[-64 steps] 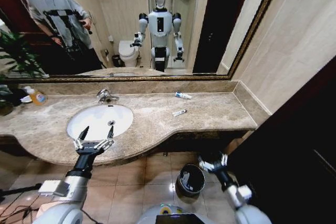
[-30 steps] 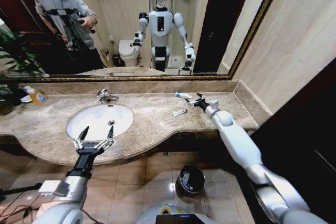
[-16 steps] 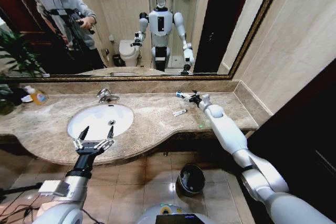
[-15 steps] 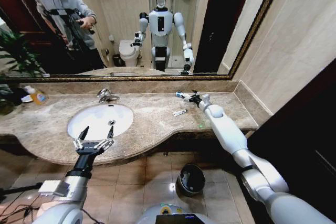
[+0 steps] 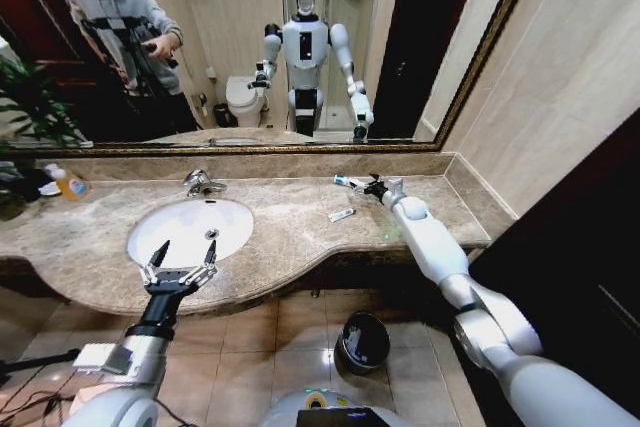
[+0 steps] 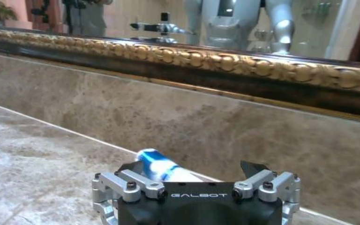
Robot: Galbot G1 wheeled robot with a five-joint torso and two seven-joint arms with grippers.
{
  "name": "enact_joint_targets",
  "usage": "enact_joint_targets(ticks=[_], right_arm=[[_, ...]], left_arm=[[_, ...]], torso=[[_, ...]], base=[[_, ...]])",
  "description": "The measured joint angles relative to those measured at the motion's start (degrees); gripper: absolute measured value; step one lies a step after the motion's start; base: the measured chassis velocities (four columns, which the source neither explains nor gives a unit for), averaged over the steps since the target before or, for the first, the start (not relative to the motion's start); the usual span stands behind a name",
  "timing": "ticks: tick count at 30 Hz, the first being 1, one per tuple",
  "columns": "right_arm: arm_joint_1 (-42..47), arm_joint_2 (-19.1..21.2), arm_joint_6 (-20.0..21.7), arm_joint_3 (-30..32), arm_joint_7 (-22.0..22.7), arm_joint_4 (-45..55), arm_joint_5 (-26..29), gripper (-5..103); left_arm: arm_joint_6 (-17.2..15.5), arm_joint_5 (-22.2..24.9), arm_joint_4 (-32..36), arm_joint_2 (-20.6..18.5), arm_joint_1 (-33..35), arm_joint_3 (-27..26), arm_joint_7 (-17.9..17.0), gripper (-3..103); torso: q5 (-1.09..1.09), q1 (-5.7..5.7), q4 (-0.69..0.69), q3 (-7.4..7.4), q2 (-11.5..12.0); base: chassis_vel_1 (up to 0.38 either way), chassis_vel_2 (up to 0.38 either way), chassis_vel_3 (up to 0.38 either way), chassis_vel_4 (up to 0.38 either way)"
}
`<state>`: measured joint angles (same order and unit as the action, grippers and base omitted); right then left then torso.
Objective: Pick up the trash from the sink and place it in the trash bin.
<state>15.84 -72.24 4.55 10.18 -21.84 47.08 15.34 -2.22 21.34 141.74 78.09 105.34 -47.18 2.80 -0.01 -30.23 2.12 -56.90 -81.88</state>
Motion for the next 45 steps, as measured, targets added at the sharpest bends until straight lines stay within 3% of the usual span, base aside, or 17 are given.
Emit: enact_joint_targets(ticks=[14,22,27,33,35,38,39,42,44,45], right_arm=[[-2.8,-3.6,-0.8,-0.4,-3.0,-6.4,-1.2,100],[-4.2,-5.6,-1.5,-0.6,-1.8,-9.9,-2.2,100],[-4.5,-5.7,-1.8,-0.8,-1.4,-10.6,-2.4,90],[-3.8,-5.1,-2.0,-0.9,-1.3,-9.3,-3.4,63],[-3.7,-5.0,-2.1,-0.9,-1.4,-9.2,-3.9,63],[-3.2,-4.6,-2.0,-1.3,-1.7,-8.3,-4.8,47],[-3.2,-4.6,-2.0,-1.3,-1.7,-8.3,-4.8,47],[-3.0,-4.3,-1.6,-1.8,-1.9,-7.7,-5.2,32],[-3.0,-4.2,-1.4,-1.9,-2.0,-7.6,-5.3,32],[-3.0,-4.0,-1.3,-2.1,-2.1,-7.4,-5.3,26]], left_arm=[[0.0,0.0,0.0,0.0,0.0,0.0,0.0,100],[0.0,0.0,0.0,0.0,0.0,0.0,0.0,100],[0.0,0.0,0.0,0.0,0.0,0.0,0.0,100],[0.0,0.0,0.0,0.0,0.0,0.0,0.0,100],[0.0,0.0,0.0,0.0,0.0,0.0,0.0,100],[0.0,0.0,0.0,0.0,0.0,0.0,0.0,100],[0.0,0.0,0.0,0.0,0.0,0.0,0.0,100],[0.0,0.0,0.0,0.0,0.0,0.0,0.0,100],[0.0,0.0,0.0,0.0,0.0,0.0,0.0,100],[0.0,0.0,0.0,0.0,0.0,0.0,0.0,100]], torso=[[0.0,0.0,-0.01,0.0,0.0],[0.0,0.0,-0.01,0.0,0.0],[0.01,0.0,-0.01,0.01,0.0],[0.01,0.0,-0.01,0.01,0.0],[0.01,0.0,-0.01,0.01,0.0],[0.03,-0.01,-0.01,-0.01,0.0],[0.03,-0.01,-0.01,-0.01,0.0],[0.02,0.0,-0.01,0.0,0.0],[0.02,0.0,-0.01,0.0,0.0],[0.01,0.0,-0.01,0.0,0.0]], base=[[0.0,0.0,0.0,0.0],[0.0,0.0,0.0,0.0],[0.0,0.0,0.0,0.0],[0.0,0.0,0.0,0.0],[0.0,0.0,0.0,0.0],[0.0,0.0,0.0,0.0],[0.0,0.0,0.0,0.0],[0.0,0.0,0.0,0.0],[0.0,0.0,0.0,0.0],[0.0,0.0,0.0,0.0]])
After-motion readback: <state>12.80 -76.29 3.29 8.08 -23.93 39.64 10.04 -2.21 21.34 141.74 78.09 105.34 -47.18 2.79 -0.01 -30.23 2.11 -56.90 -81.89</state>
